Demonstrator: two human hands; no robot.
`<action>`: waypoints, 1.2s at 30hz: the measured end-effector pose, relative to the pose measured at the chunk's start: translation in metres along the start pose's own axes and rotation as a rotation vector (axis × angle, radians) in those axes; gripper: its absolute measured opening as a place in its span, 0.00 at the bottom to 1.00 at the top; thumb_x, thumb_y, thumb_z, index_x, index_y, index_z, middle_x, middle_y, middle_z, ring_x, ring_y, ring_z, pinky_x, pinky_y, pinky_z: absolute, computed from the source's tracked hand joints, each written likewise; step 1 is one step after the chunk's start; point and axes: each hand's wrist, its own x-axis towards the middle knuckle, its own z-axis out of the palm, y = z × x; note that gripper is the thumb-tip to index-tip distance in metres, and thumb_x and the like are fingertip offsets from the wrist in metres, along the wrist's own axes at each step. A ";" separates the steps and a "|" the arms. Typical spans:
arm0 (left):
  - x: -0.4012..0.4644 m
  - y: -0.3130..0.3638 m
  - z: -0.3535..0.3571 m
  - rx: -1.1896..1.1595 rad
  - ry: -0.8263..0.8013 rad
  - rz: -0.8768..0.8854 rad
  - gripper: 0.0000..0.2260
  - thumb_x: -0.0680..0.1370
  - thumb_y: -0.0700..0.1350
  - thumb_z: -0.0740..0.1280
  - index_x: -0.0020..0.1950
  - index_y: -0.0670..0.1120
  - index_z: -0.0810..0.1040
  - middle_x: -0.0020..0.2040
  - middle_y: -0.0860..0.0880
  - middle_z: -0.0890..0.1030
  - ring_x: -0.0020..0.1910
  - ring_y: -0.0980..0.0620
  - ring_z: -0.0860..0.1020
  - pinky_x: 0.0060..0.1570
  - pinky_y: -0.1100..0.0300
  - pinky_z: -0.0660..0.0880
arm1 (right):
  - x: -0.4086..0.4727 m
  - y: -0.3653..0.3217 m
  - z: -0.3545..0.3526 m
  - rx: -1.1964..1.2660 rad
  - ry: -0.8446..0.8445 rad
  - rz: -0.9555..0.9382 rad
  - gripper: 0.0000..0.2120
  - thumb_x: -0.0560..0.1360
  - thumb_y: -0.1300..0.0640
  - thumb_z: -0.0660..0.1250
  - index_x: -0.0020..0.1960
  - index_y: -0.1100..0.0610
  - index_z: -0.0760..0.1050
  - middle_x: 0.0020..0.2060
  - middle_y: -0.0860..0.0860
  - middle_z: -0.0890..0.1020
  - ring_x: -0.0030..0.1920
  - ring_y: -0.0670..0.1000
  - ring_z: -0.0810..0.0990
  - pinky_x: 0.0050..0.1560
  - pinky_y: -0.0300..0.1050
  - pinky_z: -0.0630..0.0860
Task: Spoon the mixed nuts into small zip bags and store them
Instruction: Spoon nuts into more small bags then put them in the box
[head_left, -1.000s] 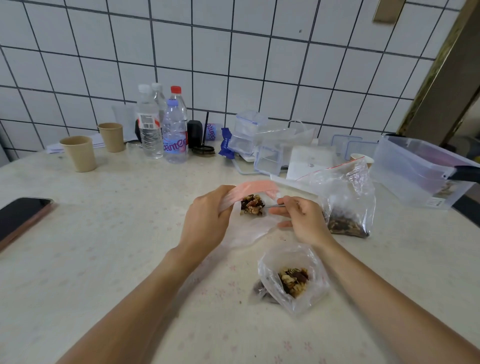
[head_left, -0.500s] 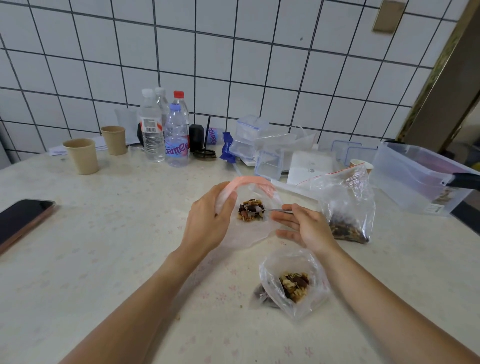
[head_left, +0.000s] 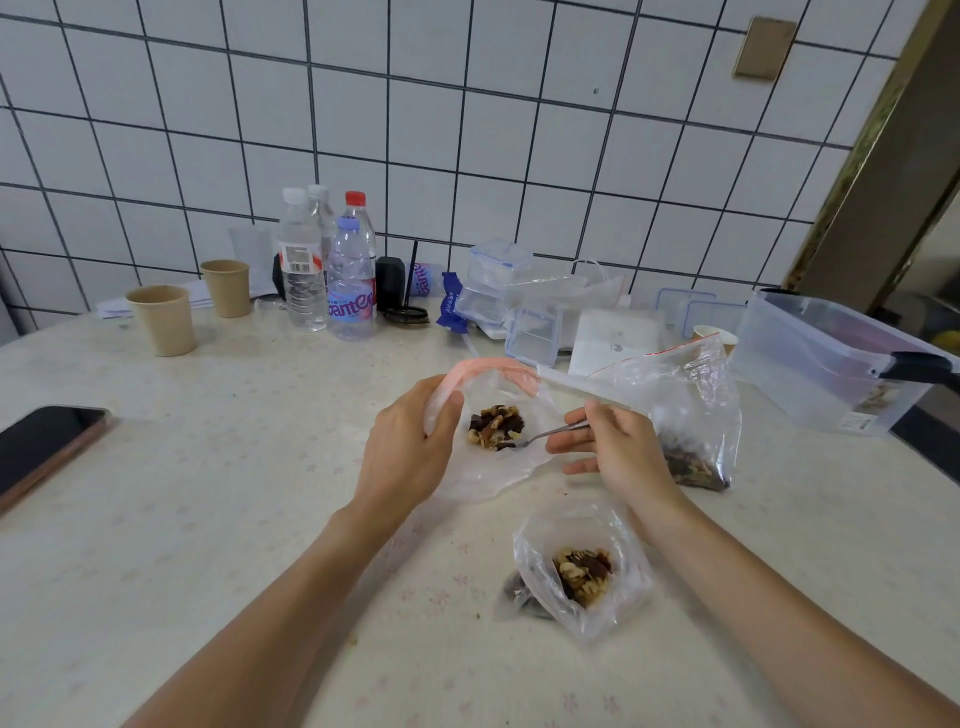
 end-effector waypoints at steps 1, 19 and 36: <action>-0.001 0.000 0.000 -0.006 -0.009 -0.001 0.18 0.85 0.58 0.60 0.69 0.52 0.77 0.49 0.55 0.84 0.47 0.54 0.83 0.47 0.54 0.79 | 0.000 -0.001 0.001 -0.006 -0.007 -0.006 0.18 0.88 0.51 0.54 0.52 0.58 0.79 0.38 0.52 0.88 0.43 0.55 0.88 0.45 0.53 0.86; 0.005 -0.003 0.001 -0.002 0.029 0.019 0.13 0.85 0.54 0.59 0.67 0.57 0.77 0.50 0.59 0.83 0.46 0.55 0.83 0.51 0.48 0.81 | 0.023 0.020 0.023 0.272 -0.156 0.133 0.13 0.87 0.58 0.57 0.55 0.61 0.79 0.45 0.57 0.89 0.46 0.54 0.88 0.39 0.40 0.82; 0.009 -0.007 -0.003 -0.066 0.043 -0.074 0.24 0.82 0.60 0.64 0.75 0.51 0.73 0.70 0.52 0.78 0.64 0.55 0.77 0.62 0.57 0.72 | 0.013 0.010 0.006 0.370 -0.152 0.206 0.15 0.87 0.55 0.55 0.60 0.61 0.78 0.50 0.58 0.88 0.53 0.55 0.88 0.50 0.51 0.81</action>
